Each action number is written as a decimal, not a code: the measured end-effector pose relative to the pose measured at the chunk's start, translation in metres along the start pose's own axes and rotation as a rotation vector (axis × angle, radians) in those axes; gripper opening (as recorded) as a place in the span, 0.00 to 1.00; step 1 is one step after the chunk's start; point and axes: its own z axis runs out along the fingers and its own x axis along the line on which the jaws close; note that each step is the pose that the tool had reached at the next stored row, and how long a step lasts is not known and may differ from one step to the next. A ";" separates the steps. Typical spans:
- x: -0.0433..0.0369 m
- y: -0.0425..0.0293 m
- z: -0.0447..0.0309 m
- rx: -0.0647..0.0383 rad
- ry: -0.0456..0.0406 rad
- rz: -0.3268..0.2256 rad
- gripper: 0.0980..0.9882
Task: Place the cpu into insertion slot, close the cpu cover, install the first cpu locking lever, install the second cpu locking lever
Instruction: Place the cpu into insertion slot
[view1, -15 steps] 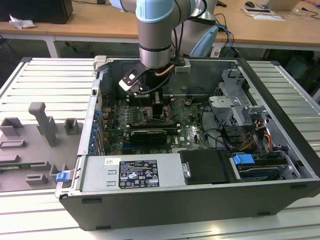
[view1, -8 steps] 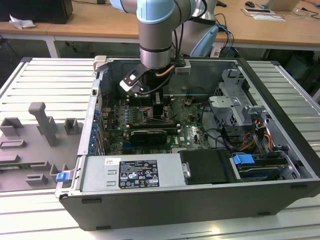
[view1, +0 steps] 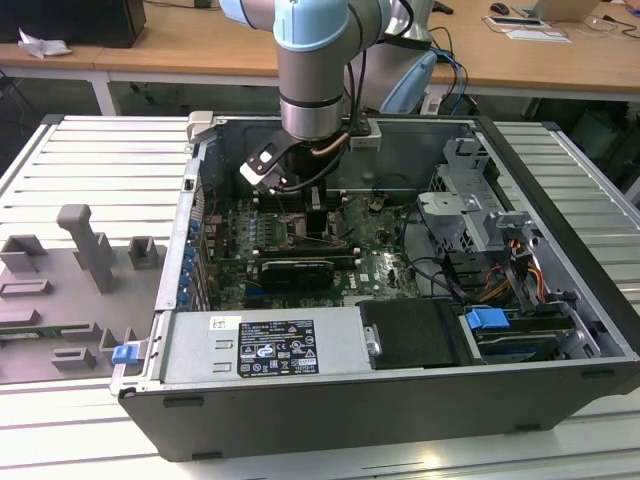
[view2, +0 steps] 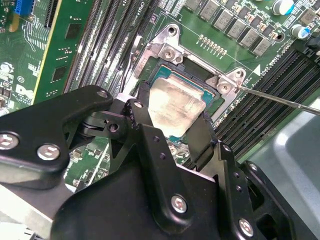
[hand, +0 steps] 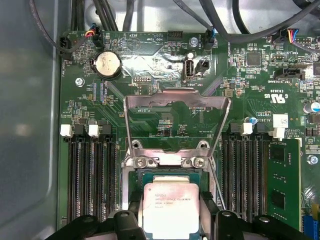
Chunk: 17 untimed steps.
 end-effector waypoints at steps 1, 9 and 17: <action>0.0000 0.0000 0.0000 0.000 0.0000 0.000 0.49; 0.0000 0.0000 -0.0009 0.000 0.0006 0.000 0.58; 0.0010 0.0007 -0.0104 0.000 0.0000 0.002 0.58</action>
